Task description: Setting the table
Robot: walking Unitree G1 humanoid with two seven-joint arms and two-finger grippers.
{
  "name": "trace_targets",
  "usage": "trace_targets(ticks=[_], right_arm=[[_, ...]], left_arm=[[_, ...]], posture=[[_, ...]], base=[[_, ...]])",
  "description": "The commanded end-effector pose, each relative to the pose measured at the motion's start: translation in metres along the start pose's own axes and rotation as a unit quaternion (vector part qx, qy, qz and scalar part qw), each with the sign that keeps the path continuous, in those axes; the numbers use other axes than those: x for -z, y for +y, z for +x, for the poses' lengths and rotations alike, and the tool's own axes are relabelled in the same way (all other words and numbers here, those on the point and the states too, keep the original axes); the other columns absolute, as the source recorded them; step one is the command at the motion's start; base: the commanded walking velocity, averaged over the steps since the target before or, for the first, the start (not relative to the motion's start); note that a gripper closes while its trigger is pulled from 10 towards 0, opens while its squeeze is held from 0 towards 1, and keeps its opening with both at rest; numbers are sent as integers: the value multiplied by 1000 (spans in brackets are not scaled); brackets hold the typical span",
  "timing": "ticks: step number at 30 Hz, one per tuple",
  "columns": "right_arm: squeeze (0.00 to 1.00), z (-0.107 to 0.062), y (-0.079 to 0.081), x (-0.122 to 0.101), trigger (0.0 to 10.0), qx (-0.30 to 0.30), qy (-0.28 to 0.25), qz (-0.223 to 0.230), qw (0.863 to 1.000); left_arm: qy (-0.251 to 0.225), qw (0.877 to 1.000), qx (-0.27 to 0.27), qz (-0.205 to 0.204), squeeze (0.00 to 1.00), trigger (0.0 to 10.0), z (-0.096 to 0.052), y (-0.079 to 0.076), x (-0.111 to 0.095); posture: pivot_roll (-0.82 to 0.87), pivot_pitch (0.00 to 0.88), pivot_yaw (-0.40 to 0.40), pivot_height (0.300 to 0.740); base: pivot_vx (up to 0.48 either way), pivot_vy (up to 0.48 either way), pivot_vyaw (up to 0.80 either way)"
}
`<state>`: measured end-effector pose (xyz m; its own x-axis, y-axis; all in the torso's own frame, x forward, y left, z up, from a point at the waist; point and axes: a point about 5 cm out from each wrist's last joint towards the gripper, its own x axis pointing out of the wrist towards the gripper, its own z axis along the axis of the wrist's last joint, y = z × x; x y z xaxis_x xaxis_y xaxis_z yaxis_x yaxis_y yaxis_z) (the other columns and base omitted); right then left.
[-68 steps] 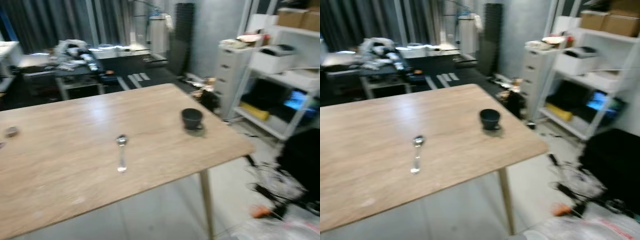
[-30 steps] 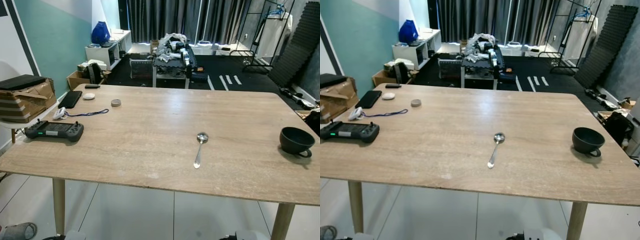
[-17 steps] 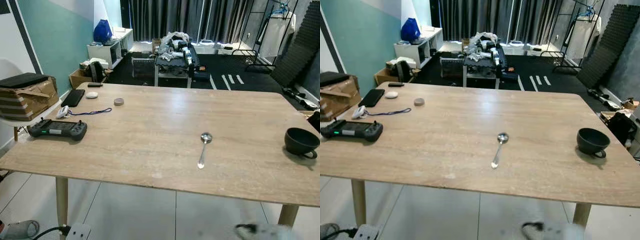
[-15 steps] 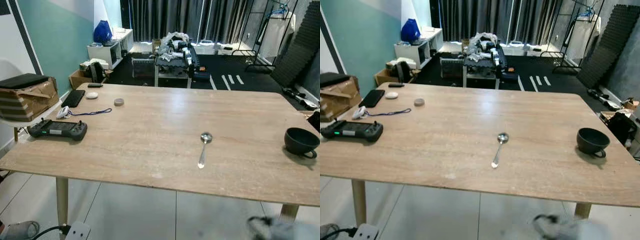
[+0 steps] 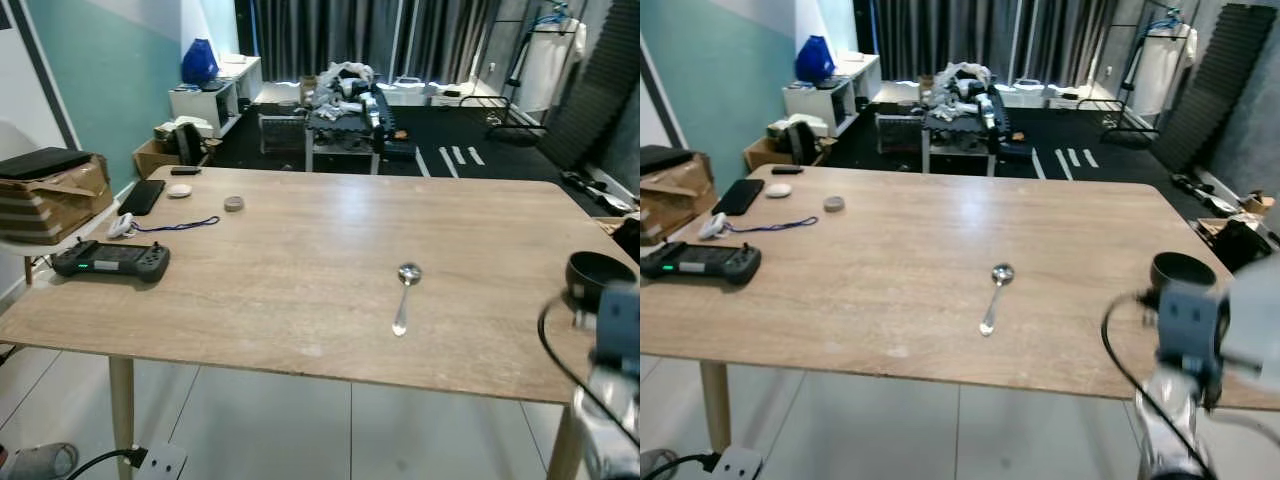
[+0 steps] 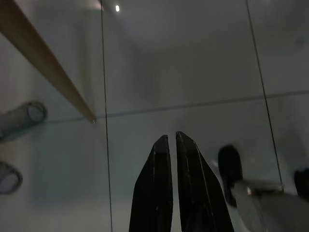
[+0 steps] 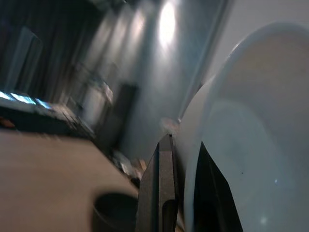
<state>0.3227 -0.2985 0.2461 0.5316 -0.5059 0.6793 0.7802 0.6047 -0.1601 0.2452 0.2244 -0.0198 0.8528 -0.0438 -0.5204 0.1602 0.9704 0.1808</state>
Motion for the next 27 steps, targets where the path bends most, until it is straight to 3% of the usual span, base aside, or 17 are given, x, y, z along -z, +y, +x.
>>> trace_targets(ticks=[1, 2, 3, 4, 6, 9, 10, 11, 13, 17, 18, 19, 23, 27], right_arm=[[0, -2, 13, -11, 10000, -51, -28, 4, 998], [0, -3, 26, -21, 10000, -102, -50, 6, 993], [0, -12, 50, -35, 10000, -199, -76, 31, 977], [0, -18, 62, -40, 10000, -248, -83, 33, 965], [0, -21, 69, -44, 10000, -276, -86, 35, 957], [0, -33, 87, -56, 10000, -365, -94, 47, 925], [0, -35, 94, -63, 10000, -393, -89, 69, 913], [0, -35, 94, -63, 10000, -393, -89, 69, 913], [0, -32, 107, -63, 10000, -438, -59, 47, 896], [0, -28, 114, -58, 10000, -462, -2, 51, 885], [0, -23, 115, -56, 10000, -467, 19, 54, 882], [0, -15, 116, -53, 10000, -473, 38, 53, 879], [0, -13, 115, -49, 10000, -468, 48, 49, 881], [0, -29, 117, -41, 10000, -472, 75, 72, 875]], left_arm=[[11, 1000, 3, 2, 0, 10000, -2, 0, 6], [11, 1000, 3, 2, 0, 10000, -2, 0, 6], [11, 1000, 4, 1, 0, 10000, -2, -1, 6], [11, 1000, 4, 2, 0, 10000, -2, -1, 6], [12, 1000, 4, 2, 0, 10000, -2, -2, 6], [10, 1000, 7, 1, 0, 10000, -3, -3, 6], [8, 1000, 8, 1, 0, 10000, -3, -4, 5], [8, 1000, 8, 1, 0, 10000, -3, -4, 5], [-24, 999, 19, 15, 0, 10000, -5, -6, -6], [-64, 996, 41, 44, 0, 10000, -9, -10, -22], [-103, 990, 61, 77, 0, 10000, -15, -14, -37], [-156, 976, 95, 121, 0, 10000, -27, -20, -59], [-188, 963, 138, 134, 0, 10000, -42, -25, -77], [-194, 944, 234, 128, 0, 10000, -75, -37, -82]], posture=[[35, 111, 79, 740], [33, 111, 80, 740], [36, 116, 82, 740], [36, 117, 82, 740], [36, 117, 82, 740], [34, 123, 79, 740], [34, 131, 76, 740], [34, 131, 76, 740], [39, 147, 65, 740], [48, 153, 56, 740], [56, 157, 50, 740], [68, 161, 42, 740], [78, 166, 40, 740], [73, 172, 49, 740]], base=[[0, 0, 0], [0, 0, 0], [0, 0, 0], [0, 0, 0], [0, 0, 0], [0, 0, 0], [0, 0, 0], [0, 0, 0], [0, 0, 0], [0, 0, 0], [0, 0, 0], [0, 0, 0], [0, 0, 0], [0, 0, 0]])
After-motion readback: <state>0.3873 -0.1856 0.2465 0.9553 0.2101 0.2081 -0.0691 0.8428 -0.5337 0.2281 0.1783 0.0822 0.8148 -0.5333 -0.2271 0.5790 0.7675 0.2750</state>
